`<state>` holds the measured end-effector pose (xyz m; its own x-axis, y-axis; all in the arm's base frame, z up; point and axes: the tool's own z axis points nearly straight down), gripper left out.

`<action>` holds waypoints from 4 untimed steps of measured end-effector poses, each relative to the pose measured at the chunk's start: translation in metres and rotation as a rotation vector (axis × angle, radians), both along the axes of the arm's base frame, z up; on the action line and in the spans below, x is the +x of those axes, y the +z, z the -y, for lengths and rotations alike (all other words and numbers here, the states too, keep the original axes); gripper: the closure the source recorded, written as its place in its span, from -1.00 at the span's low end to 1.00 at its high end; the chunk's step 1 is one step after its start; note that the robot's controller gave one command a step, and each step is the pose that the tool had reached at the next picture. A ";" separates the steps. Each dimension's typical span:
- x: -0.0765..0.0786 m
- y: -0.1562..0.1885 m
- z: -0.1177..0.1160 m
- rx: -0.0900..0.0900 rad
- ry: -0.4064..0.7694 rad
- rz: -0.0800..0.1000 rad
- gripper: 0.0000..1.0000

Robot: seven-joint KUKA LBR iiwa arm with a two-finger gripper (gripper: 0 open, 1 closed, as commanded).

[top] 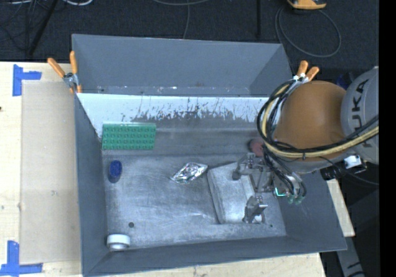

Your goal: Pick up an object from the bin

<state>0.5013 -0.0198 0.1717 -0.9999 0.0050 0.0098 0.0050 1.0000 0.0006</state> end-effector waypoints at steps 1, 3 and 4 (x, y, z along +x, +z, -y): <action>0.035 -0.019 -0.029 0.001 -0.050 0.010 -1.00; 0.087 -0.086 -0.075 -0.002 -0.187 0.010 1.00; 0.083 0.015 -0.069 0.000 -0.168 0.017 1.00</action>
Offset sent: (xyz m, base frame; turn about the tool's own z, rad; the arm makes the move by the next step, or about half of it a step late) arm 0.0338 0.0267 -0.0177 0.0525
